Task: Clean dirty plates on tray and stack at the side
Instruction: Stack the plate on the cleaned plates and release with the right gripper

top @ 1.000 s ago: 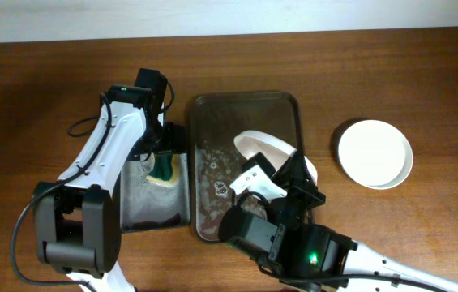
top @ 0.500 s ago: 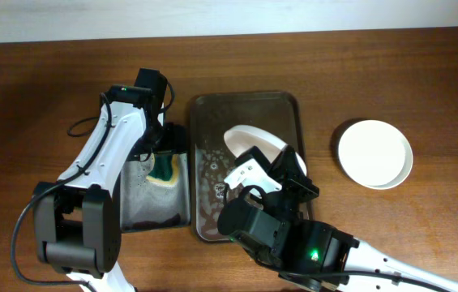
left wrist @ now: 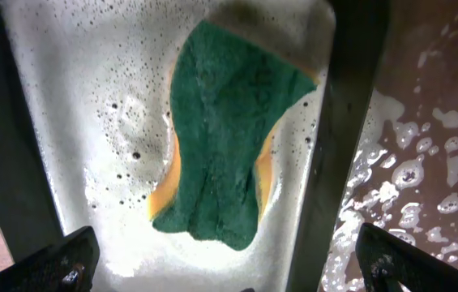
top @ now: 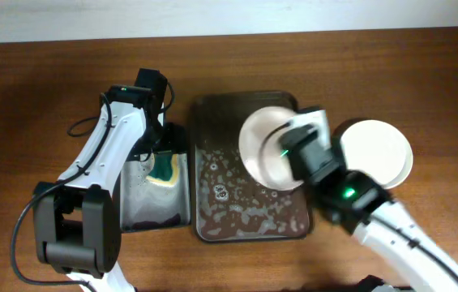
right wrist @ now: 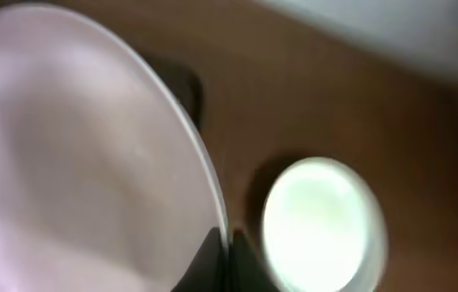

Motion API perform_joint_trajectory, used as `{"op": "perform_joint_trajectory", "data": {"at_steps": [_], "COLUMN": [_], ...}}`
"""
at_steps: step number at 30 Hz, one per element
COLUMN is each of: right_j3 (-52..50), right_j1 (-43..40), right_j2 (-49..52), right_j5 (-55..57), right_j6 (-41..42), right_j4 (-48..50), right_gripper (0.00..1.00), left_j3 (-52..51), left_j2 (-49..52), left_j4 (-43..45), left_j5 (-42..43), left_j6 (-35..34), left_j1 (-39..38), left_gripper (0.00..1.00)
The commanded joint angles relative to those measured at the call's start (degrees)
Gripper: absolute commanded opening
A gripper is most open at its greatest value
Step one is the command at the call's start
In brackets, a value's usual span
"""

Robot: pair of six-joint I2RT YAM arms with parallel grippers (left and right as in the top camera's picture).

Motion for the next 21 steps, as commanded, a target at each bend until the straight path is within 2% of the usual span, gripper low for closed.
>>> {"op": "perform_joint_trajectory", "data": {"at_steps": [1,4,6,8,11,15,16,17,21], "right_j3": [1.64,1.62,1.62,1.62,1.62,1.68,1.68,2.25,6.99], "right_j1": [-19.71,-44.61,-55.76,-65.79,-69.55,-67.49,-66.64,-66.01,-65.7], "right_j2": [-0.76,2.25,6.86,16.52,26.58,27.08,26.91,26.47,14.78], "right_j5": [-30.16,-45.97,-48.78,-48.81,-48.57,-51.58,-50.64,-50.77,-51.34], "right_j6": [6.51,6.49,6.47,6.4,4.5,-1.29,-0.61,-0.63,-0.85], "right_j4": [-0.02,-1.16,-0.55,2.29,5.81,6.49,6.23,4.68,-3.61], "right_gripper": [0.04,0.04,0.04,0.04,0.04,0.04,0.36,0.63,0.64], "left_j3": [-0.52,-0.52,-0.52,-0.52,-0.52,-0.52,-0.52,-0.52,-0.52], "left_j2": [-0.15,-0.15,-0.15,-0.15,-0.15,-0.15,-0.15,-0.15,-0.15], "left_j4": [-0.02,-0.02,-0.02,-0.02,-0.02,-0.02,-0.02,-0.02,-0.02], "left_j5": [0.22,0.24,0.24,0.24,0.24,0.24,0.24,0.24,0.24], "left_j6": [0.28,0.26,0.28,0.26,0.26,0.26,0.26,0.26,0.28], "left_j1": [0.15,0.15,0.15,0.15,0.15,0.15,0.15,0.15,0.15], "left_gripper": [0.99,0.99,0.99,0.99,0.99,0.99,0.99,0.99,0.99]}}
